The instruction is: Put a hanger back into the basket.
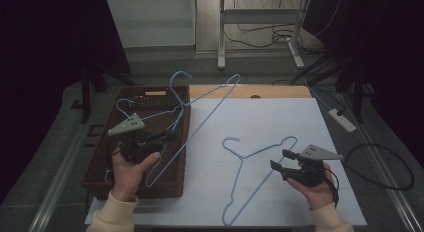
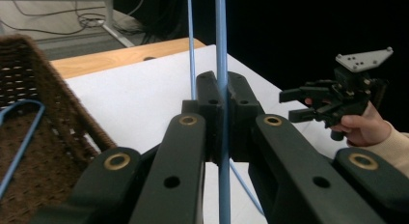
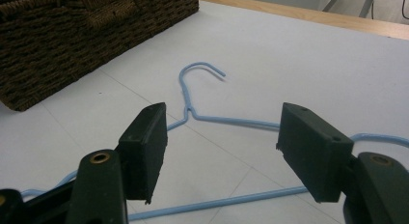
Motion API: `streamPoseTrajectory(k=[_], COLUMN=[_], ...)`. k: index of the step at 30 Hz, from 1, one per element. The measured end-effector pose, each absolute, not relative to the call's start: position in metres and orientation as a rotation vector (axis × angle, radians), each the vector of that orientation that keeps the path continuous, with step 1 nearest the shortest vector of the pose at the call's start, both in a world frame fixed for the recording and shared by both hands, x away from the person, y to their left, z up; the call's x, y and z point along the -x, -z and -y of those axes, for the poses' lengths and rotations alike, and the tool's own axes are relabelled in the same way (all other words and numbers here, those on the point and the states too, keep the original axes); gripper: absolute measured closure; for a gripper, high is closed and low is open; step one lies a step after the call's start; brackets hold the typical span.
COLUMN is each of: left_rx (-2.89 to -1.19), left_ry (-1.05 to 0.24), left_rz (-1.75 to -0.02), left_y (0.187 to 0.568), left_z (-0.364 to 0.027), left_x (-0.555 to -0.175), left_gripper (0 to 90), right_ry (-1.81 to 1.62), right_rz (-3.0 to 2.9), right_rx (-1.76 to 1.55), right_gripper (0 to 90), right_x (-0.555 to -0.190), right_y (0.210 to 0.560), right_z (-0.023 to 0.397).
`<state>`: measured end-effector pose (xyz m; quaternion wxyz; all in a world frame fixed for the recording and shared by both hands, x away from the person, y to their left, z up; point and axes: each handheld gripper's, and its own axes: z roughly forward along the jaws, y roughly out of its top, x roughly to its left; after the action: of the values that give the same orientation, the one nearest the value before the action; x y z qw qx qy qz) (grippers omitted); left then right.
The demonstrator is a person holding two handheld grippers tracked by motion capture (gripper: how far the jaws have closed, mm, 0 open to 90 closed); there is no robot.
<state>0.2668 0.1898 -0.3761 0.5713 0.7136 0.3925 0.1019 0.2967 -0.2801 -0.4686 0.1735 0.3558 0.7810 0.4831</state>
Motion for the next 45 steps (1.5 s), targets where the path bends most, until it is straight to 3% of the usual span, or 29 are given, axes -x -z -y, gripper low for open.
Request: streamPoseTrajectory(k=[21,45], left_rx=[-1.614,-1.683], left_ry=[-0.352,-0.358], left_rz=[-1.032,-1.079], left_y=[0.378,0.395], left_z=[-0.235,-0.282], left_x=[-0.271,-0.282], left_gripper=[86.3,86.2], right_ry=[-1.346,-1.331], right_rz=[-2.23,-2.236], right_rx=[-1.0,-1.0], right_gripper=[35.2,34.9], right_x=[-0.297,-0.297], right_y=[0.471,0.473], right_z=[0.278,0.277])
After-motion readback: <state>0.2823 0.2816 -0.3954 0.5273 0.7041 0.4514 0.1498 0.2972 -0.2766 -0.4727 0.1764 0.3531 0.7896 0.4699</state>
